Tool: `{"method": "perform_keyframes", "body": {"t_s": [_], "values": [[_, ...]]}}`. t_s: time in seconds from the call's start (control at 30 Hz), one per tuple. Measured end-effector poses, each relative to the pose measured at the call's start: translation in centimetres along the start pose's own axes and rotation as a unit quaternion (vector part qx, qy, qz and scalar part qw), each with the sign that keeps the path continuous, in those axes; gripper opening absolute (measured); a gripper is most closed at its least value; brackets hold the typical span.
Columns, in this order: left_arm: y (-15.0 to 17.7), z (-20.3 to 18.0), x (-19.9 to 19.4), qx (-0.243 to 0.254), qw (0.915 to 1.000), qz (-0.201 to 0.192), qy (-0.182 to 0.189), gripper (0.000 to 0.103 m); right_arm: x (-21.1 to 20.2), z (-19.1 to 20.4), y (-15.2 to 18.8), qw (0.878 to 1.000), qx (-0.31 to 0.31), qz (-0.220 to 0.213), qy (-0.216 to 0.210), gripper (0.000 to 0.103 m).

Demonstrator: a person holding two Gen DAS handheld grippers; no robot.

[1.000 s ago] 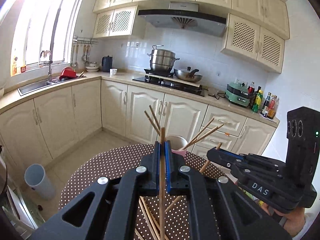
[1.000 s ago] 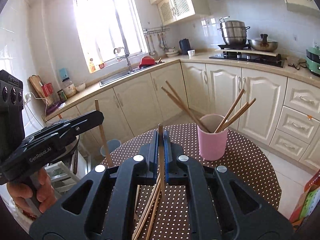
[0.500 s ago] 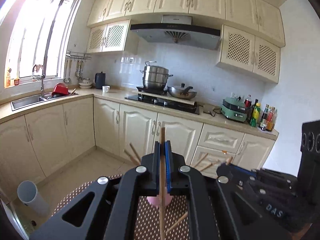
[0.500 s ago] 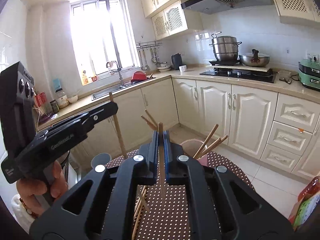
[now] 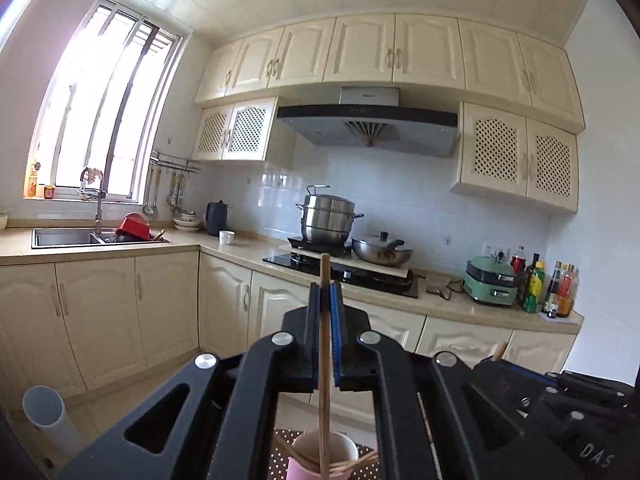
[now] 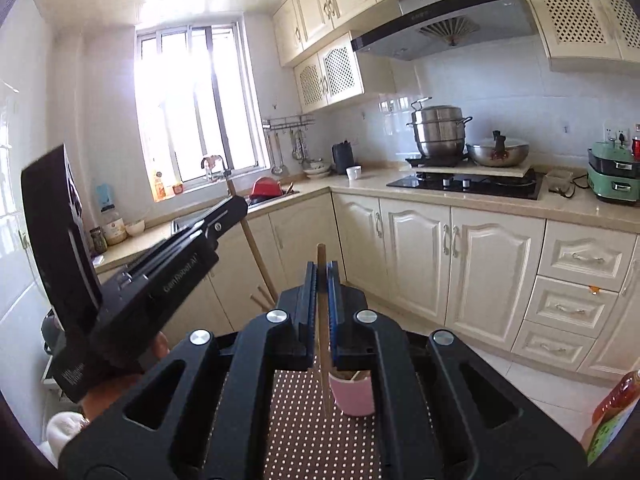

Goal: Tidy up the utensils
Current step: 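Lower both chopsticks into the pink cup and open both grippers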

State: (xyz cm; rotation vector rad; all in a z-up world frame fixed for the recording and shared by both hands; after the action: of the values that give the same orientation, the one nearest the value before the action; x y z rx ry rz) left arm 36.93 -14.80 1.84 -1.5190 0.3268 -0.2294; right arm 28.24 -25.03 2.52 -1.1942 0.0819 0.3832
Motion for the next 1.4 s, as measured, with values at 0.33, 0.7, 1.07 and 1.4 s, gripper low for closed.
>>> {"method": "perform_keyframes", "body": {"t_s": [0.33,0.7,1.07,1.4], "values": [[1.0,0.0,1.9,-0.008,0.9997,-0.011,-0.022,0.005,1.2,-0.8,-1.9,0.999,0.009,-0.033,0.004,0.005],[2.9,0.0,2.6,0.01,0.9999,0.012,-0.002,0.02,2.2,-1.1,-2.6,0.998,0.009,-0.064,0.019,0.005],[3.1,2.2,0.6,0.013,0.9995,0.015,-0.024,0.051,3.5,-0.7,-2.0,0.997,-0.004,-0.07,0.036,0.005],[4.2,3.9,0.1,0.02,0.9984,0.041,-0.035,0.052,4.0,-0.9,-2.5,0.994,-0.008,-0.101,0.051,0.005]]}}
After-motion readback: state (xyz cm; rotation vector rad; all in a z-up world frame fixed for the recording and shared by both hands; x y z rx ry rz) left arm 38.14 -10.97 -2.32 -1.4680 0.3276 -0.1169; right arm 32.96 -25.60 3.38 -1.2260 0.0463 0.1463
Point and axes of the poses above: each gripper's, at about its wrist camera, not at the fingertips, and x roughly the way its jaws point, z to its left, y to its underside, the point moved 6 cm from there along x, roughly the way its jaws point, and after that the axes turned 10 degrees about x, right-handed, at the moved point
